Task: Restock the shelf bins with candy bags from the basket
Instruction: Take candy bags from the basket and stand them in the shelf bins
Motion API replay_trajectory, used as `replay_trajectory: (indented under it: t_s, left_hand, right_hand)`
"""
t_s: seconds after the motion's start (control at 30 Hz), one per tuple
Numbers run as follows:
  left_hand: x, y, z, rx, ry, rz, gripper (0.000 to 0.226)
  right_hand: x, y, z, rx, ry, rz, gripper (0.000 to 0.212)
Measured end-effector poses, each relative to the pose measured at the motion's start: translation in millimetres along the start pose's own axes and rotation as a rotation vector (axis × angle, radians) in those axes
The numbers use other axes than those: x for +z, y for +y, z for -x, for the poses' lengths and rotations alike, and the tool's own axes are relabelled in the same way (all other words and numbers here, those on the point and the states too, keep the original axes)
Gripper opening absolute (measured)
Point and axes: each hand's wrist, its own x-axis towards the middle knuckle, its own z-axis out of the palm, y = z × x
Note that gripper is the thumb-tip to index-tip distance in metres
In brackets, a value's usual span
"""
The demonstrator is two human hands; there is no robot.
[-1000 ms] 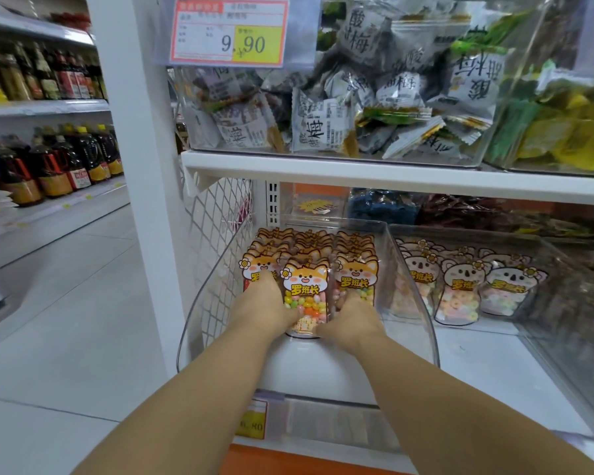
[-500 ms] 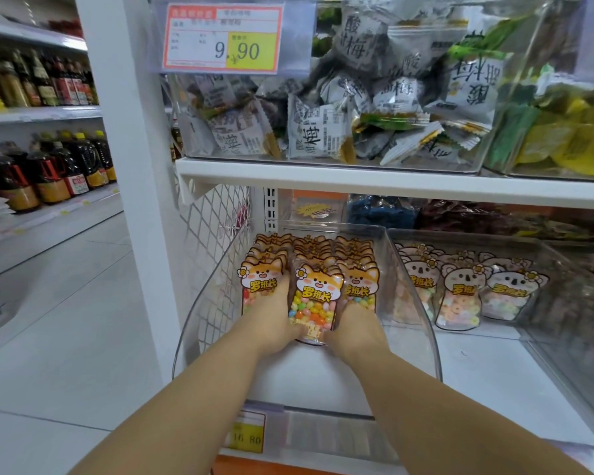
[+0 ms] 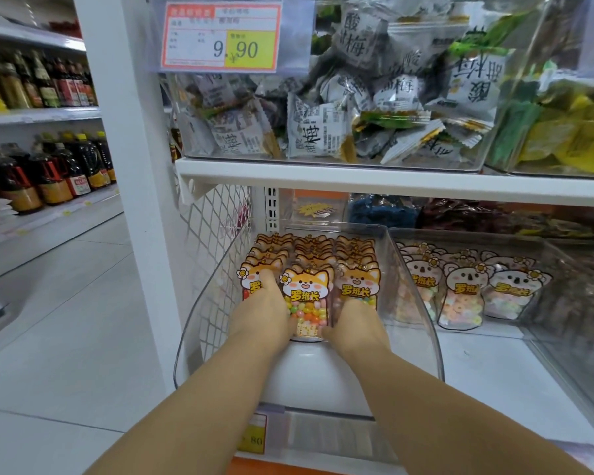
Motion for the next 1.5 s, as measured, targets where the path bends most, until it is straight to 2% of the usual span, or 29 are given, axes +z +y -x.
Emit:
replay_trajectory:
  t_s: [0.13,0.3,0.47,0.57,0.67,0.8,0.9,1.03,1.1,1.3,1.43,1.5]
  left_hand:
    - [1,1,2,-0.019,-0.013,-0.002,0.073]
    - [1,-1,-1,-0.042,-0.016,0.057,0.072]
    - [-12,-1,4,-0.038,0.018,0.053,0.072]
    - [-22,1,24,0.021,0.051,0.077,0.065]
    - [-39,9,60,0.082,0.107,0.131,0.06]
    - [-55,22,127,0.154,0.132,0.35,0.058]
    - [-55,30,186,0.202,0.126,0.463,0.055]
    - [-25,42,250,0.158,0.016,0.585,0.052]
    - [6,43,275,0.154,-0.069,0.537,0.055]
    - [113,12,320,0.147,-0.415,0.191,0.056]
    - [159,-30,340,0.173,-0.677,-0.214,0.072]
    - [169,-41,343,0.17,-0.765,-0.3,0.082]
  right_hand:
    - [-4,2,3,0.02,-0.02,-0.047,0.032]
    - [-8,0,6,0.01,-0.015,-0.034,0.023]
    - [-23,-3,13,0.002,-0.031,-0.008,0.028]
    - [-44,-8,32,-0.079,-0.053,-0.027,0.031]
    - [-71,-12,64,-0.187,-0.055,-0.085,0.017]
    - [-101,3,118,-0.376,-0.095,-0.265,0.036]
    - [-126,33,171,-0.482,-0.109,-0.39,0.036]
    - [-132,104,231,-0.445,-0.151,-0.5,0.031]
    - [-120,150,251,-0.377,-0.181,-0.475,0.033]
    - [-63,270,250,-0.095,-0.276,-0.258,0.042]
    - [-23,319,246,0.025,-0.472,-0.084,0.048]
    - [-3,335,251,0.066,-0.587,-0.005,0.057]
